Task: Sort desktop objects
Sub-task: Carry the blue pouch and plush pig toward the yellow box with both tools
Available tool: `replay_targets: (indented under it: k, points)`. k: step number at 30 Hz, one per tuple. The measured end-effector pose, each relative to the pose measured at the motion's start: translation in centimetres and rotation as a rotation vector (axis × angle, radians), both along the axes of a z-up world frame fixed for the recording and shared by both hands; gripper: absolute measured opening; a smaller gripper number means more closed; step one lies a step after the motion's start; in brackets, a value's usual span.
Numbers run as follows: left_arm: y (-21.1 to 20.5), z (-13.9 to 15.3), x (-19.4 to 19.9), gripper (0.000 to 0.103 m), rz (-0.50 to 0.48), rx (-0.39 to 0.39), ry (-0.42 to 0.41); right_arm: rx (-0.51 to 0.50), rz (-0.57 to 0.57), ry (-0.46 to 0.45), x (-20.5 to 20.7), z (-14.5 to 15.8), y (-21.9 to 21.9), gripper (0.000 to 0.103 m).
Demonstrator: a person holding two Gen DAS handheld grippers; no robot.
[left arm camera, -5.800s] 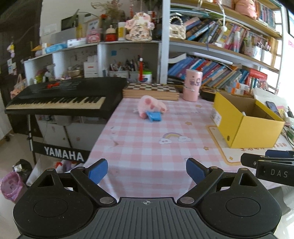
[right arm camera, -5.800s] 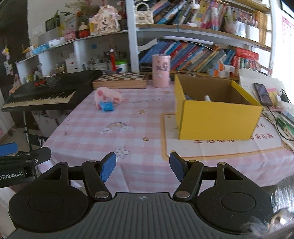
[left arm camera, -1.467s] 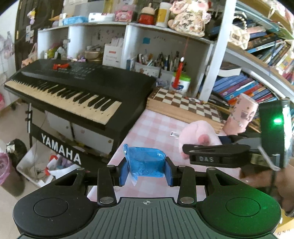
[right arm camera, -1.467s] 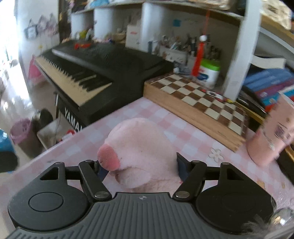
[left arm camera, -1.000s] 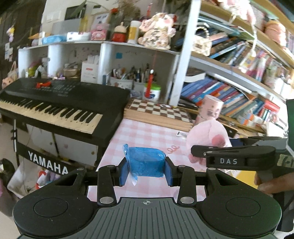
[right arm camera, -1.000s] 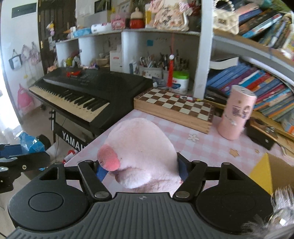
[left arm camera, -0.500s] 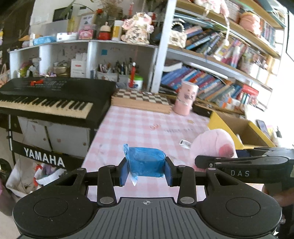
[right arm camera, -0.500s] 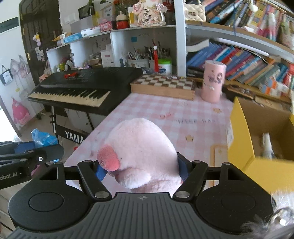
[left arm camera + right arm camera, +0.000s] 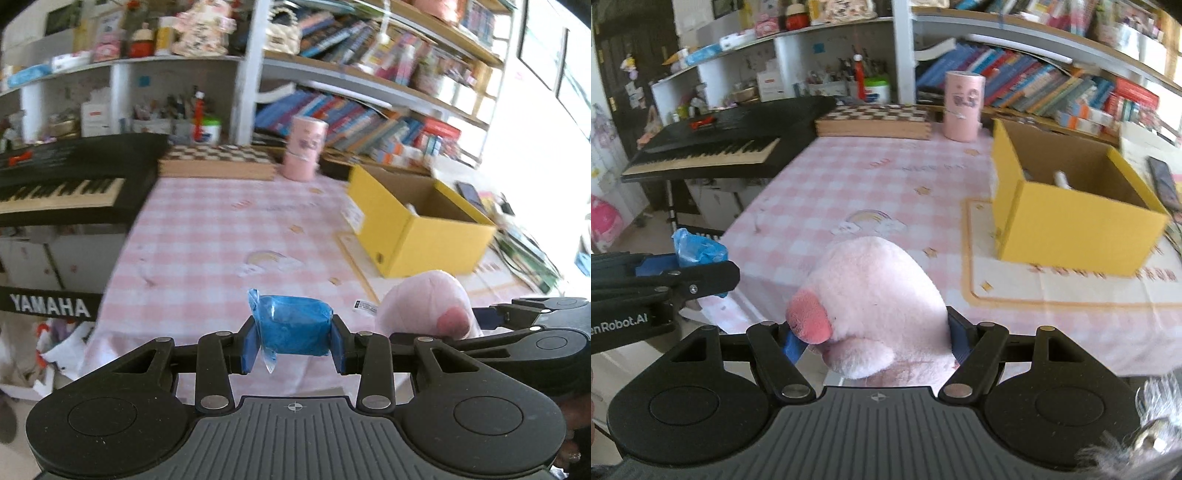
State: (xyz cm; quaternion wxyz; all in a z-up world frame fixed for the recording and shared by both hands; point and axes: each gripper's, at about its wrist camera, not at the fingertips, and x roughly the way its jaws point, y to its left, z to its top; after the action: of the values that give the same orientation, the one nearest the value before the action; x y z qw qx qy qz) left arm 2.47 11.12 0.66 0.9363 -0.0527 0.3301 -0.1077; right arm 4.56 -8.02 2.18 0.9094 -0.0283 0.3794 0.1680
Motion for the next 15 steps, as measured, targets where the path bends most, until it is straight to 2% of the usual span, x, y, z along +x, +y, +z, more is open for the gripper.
replay_targets:
  k: [9, 15]
  points:
    - [-3.8, -0.3, -0.3, 0.037, -0.150, -0.002, -0.001, -0.001, -0.152, 0.024, -2.8, -0.5, -4.1, 0.071]
    - [-5.9, -0.4, 0.0, 0.037, -0.213, 0.000, -0.001, 0.005, -0.217, 0.027, -3.9, -0.6, -6.2, 0.071]
